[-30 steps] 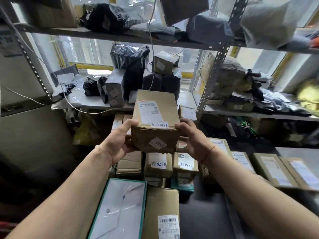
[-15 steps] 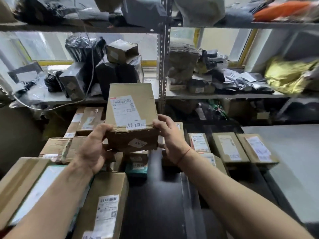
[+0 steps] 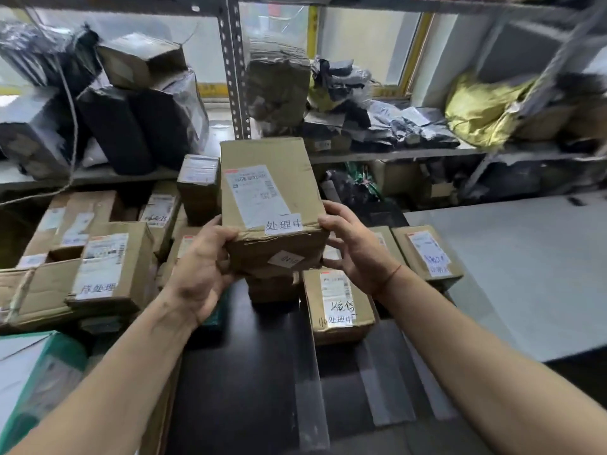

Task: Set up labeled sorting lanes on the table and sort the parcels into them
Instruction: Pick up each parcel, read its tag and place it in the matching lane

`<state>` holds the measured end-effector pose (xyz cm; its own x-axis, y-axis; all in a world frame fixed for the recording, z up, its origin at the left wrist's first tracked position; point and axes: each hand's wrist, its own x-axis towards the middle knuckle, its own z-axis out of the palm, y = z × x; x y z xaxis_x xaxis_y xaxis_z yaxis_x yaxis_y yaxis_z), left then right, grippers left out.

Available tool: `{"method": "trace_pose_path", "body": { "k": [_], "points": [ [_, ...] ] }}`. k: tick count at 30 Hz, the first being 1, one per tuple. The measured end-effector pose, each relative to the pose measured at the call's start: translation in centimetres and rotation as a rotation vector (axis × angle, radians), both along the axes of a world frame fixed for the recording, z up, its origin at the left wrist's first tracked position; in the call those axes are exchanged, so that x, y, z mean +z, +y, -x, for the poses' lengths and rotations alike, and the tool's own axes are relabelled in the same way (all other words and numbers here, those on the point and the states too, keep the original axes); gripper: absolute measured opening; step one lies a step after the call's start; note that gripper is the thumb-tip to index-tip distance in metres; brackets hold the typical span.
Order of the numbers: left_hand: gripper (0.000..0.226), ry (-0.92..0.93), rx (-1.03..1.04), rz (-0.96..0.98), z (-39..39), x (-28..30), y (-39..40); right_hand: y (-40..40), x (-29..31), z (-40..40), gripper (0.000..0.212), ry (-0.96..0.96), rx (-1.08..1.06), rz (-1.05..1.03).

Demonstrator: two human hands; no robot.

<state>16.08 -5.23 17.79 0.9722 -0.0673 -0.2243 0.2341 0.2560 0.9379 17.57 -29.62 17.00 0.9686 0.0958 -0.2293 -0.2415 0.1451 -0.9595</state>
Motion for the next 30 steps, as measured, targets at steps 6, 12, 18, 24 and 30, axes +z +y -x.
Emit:
{"method": "trace_pose_path", "body": {
  "k": [6, 12, 18, 24, 30],
  "points": [
    [0.062, 0.019, -0.130, -0.040, -1.4, -0.9, -4.1, -5.0, -1.2, -0.1, 0.041, 0.016, -0.053, -0.005],
    [0.045, 0.090, -0.128, -0.114, -3.0, -1.8, -9.2, -9.5, -3.3, -1.7, 0.052, 0.062, -0.076, -0.016],
    [0.029, 0.138, -0.107, -0.153, -3.9, -3.3, -12.6, -12.9, -5.1, -2.9, 0.050, 0.098, -0.052, -0.035],
    [0.034, 0.236, -0.134, -0.151, -2.0, -7.1, -13.3, -14.4, -8.5, -1.1, 0.067, 0.197, -0.005, -0.042],
    [0.052, 0.297, -0.188, -0.160, -1.0, -9.5, -13.0, -14.5, -11.0, 0.2, 0.063, 0.241, 0.039, -0.044]
  ]
}}
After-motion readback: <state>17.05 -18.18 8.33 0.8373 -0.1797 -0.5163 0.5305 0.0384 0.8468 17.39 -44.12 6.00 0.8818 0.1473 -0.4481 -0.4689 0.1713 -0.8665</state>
